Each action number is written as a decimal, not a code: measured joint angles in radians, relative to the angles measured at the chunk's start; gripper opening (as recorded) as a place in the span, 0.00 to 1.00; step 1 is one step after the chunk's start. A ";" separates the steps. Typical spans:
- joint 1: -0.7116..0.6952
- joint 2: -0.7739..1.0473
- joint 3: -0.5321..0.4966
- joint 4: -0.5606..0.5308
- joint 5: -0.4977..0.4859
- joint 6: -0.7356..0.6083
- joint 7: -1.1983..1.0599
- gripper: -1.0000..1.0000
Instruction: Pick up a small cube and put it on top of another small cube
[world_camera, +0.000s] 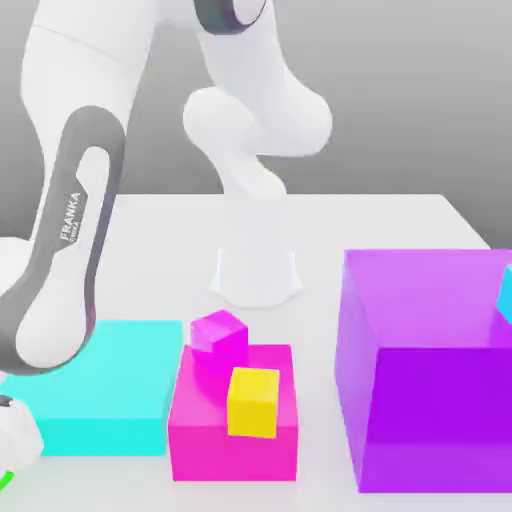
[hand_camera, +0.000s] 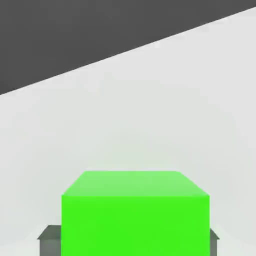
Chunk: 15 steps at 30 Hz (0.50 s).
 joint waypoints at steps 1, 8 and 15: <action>-0.006 0.014 0.007 0.003 0.007 0.010 -0.005 0.00; 0.074 -0.184 -0.061 -0.074 -0.059 -0.118 0.084 0.00; 0.163 -0.413 -0.039 -0.233 -0.069 -0.199 0.247 0.00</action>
